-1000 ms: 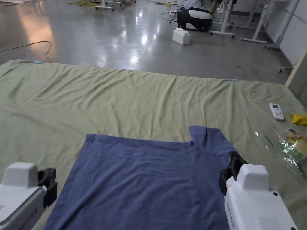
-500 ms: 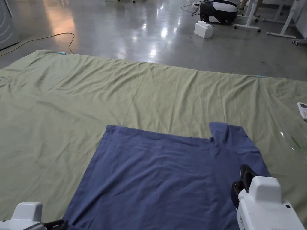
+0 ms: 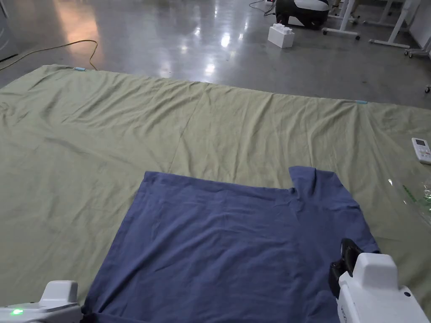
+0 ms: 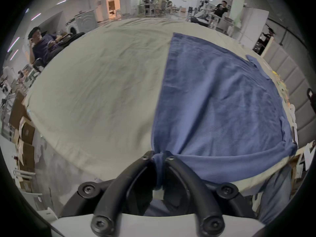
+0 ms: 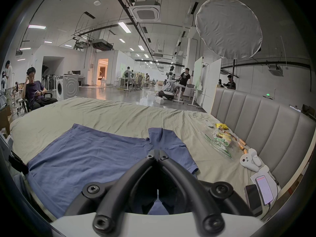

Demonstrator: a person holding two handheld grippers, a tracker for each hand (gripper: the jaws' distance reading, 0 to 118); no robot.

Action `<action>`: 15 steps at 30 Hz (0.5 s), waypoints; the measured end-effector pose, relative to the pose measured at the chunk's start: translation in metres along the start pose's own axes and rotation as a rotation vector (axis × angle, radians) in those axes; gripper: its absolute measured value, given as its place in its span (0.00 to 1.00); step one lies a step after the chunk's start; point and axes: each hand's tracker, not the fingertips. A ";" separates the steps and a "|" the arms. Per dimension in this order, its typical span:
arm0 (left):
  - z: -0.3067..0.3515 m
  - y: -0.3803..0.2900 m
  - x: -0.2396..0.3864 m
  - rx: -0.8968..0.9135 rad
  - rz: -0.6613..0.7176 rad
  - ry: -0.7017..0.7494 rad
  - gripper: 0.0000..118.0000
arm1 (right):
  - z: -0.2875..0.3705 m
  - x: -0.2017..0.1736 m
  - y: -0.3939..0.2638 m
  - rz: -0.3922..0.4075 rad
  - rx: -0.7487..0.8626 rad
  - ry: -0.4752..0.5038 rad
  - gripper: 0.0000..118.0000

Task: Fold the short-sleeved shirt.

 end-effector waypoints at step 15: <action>0.030 0.004 -0.002 0.055 -0.042 0.014 0.05 | 0.036 0.102 -0.049 -0.026 -0.487 0.010 0.36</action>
